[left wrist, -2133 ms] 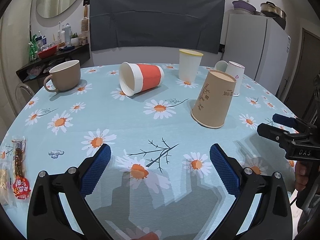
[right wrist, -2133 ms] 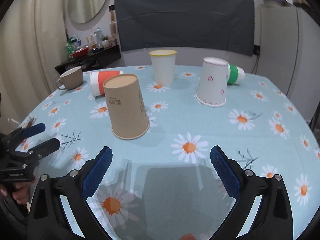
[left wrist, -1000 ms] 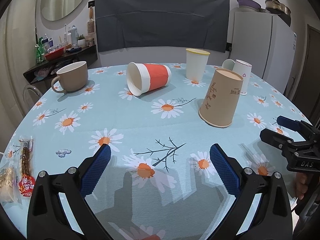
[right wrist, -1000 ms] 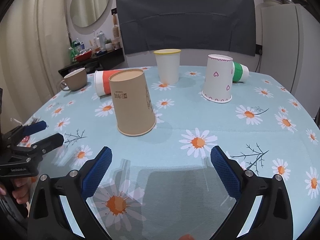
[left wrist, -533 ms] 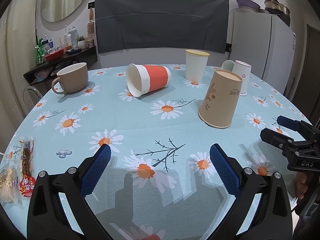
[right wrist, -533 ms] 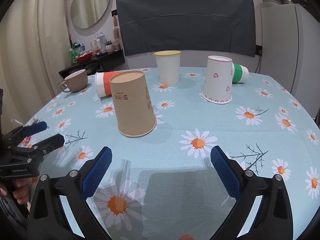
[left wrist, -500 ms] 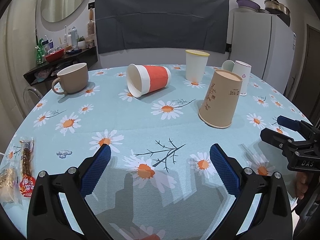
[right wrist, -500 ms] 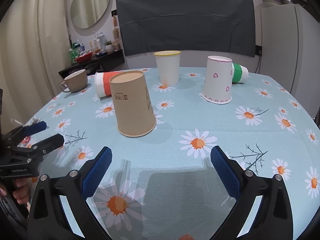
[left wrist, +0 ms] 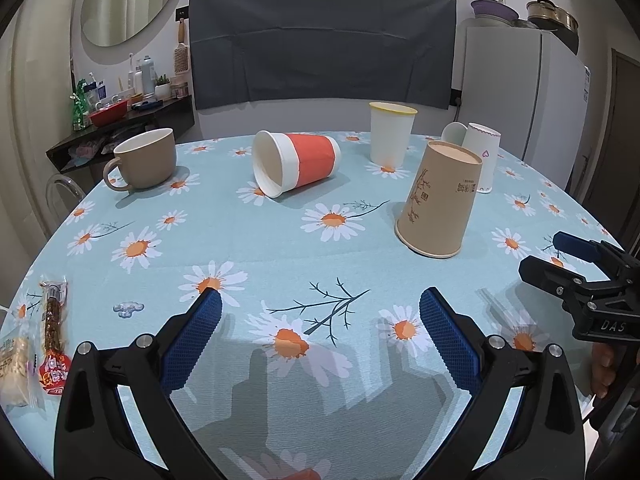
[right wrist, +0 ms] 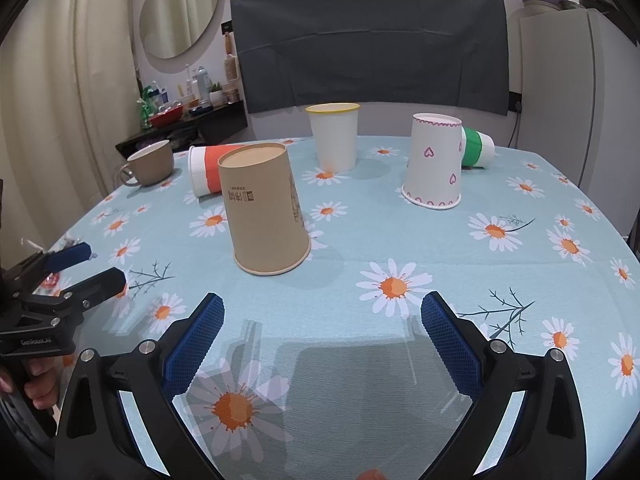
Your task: Flip cup upside down
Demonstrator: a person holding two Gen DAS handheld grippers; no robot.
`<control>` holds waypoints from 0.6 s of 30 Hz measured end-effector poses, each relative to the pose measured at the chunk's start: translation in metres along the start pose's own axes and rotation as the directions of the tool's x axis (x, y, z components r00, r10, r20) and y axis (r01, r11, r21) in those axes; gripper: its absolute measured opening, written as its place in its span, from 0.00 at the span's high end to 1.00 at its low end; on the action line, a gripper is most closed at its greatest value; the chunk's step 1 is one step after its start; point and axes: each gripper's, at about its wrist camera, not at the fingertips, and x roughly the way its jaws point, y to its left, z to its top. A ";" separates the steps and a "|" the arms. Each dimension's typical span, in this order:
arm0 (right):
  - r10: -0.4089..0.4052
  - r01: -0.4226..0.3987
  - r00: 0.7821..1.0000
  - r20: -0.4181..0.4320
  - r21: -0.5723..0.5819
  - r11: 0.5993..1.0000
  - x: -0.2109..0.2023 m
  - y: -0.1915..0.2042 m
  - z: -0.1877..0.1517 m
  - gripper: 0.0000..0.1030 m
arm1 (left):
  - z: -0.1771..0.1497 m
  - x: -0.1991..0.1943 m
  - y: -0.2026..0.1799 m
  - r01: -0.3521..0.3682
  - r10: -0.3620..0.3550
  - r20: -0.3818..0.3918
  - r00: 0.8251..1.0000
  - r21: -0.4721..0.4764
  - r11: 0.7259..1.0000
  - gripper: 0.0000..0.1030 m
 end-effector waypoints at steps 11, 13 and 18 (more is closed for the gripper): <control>0.004 -0.004 1.000 -0.001 0.000 1.000 -0.001 -0.002 0.001 0.08 | 0.000 0.000 -0.001 -0.004 0.004 0.003 1.000 -0.002 1.000 0.06; 0.003 -0.003 1.000 0.000 0.001 1.000 -0.001 -0.002 0.001 0.08 | 0.000 0.000 -0.001 0.000 0.000 0.003 1.000 -0.001 1.000 0.06; 0.003 -0.003 1.000 0.001 0.000 1.000 -0.001 -0.002 0.001 0.08 | 0.001 0.000 -0.002 0.005 -0.005 0.006 1.000 0.004 1.000 0.06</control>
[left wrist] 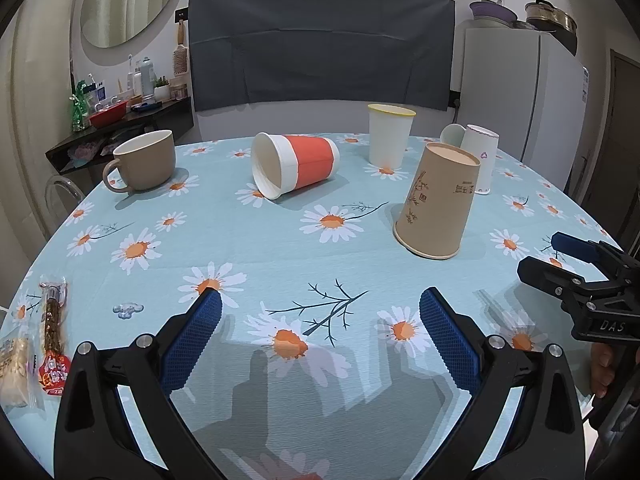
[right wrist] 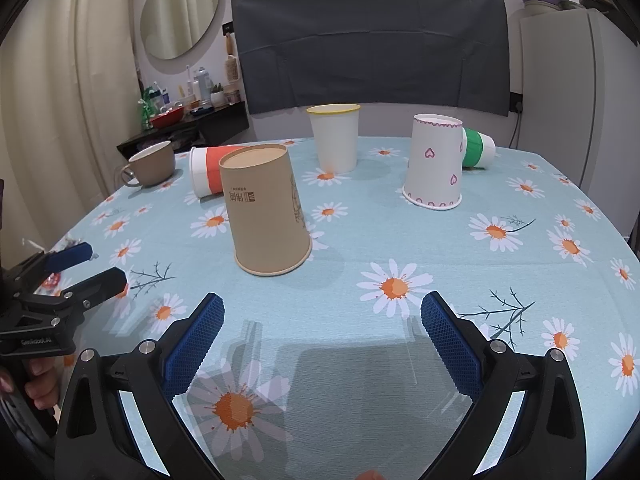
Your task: Flip cup upside down
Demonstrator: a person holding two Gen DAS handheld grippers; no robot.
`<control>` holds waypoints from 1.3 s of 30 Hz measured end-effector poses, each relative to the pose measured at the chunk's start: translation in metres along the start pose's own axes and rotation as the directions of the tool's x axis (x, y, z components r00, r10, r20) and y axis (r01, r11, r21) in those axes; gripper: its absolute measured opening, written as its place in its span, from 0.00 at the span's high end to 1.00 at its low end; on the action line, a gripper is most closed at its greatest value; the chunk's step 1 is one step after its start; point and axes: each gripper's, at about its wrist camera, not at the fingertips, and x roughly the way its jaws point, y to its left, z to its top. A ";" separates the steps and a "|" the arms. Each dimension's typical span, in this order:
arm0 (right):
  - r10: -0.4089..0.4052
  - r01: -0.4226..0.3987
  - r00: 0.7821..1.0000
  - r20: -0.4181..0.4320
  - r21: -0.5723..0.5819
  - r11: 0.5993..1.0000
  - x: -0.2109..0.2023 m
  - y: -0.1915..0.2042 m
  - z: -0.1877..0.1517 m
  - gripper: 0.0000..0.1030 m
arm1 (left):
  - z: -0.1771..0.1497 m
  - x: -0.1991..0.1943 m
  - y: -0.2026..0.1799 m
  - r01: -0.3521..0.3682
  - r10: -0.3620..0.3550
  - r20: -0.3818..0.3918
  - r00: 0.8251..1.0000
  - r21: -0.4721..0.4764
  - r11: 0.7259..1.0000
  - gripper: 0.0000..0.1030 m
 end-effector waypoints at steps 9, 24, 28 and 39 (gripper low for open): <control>-0.002 0.002 1.000 0.002 0.000 1.000 -0.001 0.001 0.000 0.08 | -0.001 -0.001 -0.002 -0.003 0.003 0.010 1.000 0.015 1.000 0.06; -0.002 0.002 1.000 0.004 0.000 1.000 -0.001 0.001 0.000 0.08 | -0.001 -0.003 0.000 0.009 -0.009 0.011 1.000 0.005 1.000 0.06; -0.002 0.002 1.000 0.003 0.000 1.000 0.000 0.001 0.000 0.08 | -0.001 -0.002 0.000 0.010 -0.010 0.011 1.000 0.006 1.000 0.06; -0.002 0.002 1.000 0.004 0.000 1.000 -0.001 0.002 0.000 0.08 | -0.001 -0.002 0.001 0.020 -0.020 0.011 1.000 -0.002 1.000 0.06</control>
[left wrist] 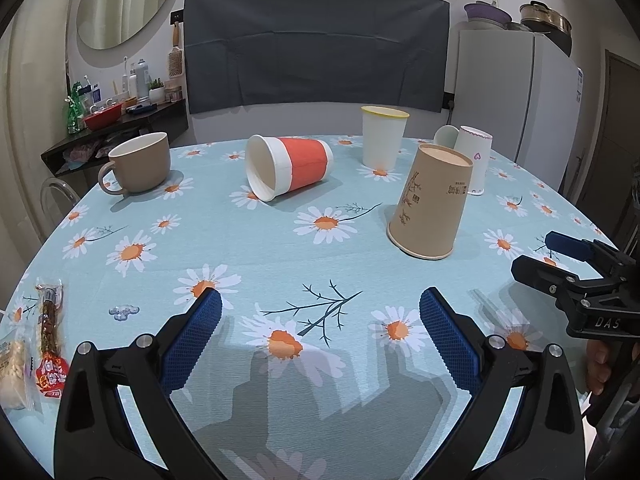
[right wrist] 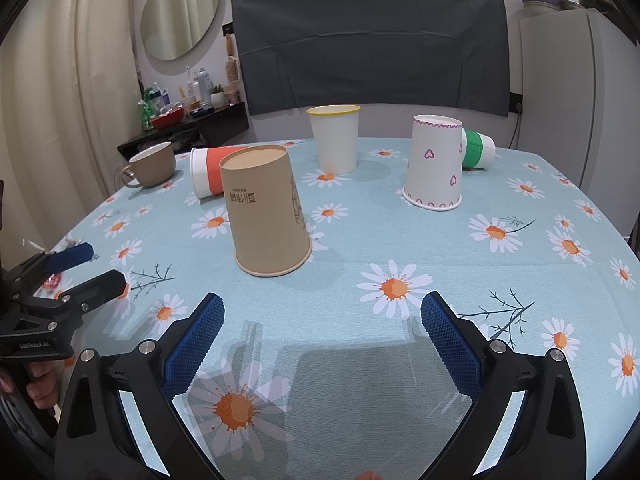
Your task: Flip cup upside down
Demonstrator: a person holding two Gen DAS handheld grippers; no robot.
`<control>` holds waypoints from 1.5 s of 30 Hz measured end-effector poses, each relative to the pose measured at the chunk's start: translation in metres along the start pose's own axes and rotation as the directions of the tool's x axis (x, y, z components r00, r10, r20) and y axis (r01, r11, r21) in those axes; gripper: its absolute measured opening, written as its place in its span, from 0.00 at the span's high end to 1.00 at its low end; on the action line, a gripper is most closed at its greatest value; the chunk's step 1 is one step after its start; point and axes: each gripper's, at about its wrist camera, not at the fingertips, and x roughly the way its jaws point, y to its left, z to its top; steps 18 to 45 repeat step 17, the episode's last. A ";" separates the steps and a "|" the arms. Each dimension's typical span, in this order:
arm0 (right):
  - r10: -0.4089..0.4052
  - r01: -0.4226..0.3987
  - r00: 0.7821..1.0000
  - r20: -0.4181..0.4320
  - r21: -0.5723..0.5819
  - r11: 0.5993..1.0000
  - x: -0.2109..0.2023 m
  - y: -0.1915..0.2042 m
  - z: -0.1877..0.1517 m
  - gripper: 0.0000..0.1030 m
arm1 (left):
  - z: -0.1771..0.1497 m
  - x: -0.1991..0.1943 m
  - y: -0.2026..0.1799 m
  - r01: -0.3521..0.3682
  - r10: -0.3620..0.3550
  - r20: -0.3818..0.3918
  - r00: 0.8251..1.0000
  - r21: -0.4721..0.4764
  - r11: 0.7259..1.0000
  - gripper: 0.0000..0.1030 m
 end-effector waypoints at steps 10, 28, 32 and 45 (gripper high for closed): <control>0.000 0.000 1.000 0.001 0.001 1.000 0.000 0.000 0.000 0.08 | -0.001 -0.004 0.004 -0.006 0.006 0.018 1.000 -0.023 1.000 0.06; 0.000 0.000 1.000 0.001 0.001 1.000 0.000 0.000 0.000 0.08 | -0.001 -0.002 0.004 -0.005 0.005 0.009 1.000 -0.024 1.000 0.06; 0.000 0.000 1.000 0.001 0.001 1.000 0.000 0.000 0.000 0.08 | -0.001 -0.002 0.004 -0.005 0.005 0.009 1.000 -0.024 1.000 0.06; 0.000 0.000 1.000 0.001 0.001 1.000 0.000 0.000 0.000 0.08 | -0.001 -0.002 0.004 -0.005 0.005 0.009 1.000 -0.024 1.000 0.06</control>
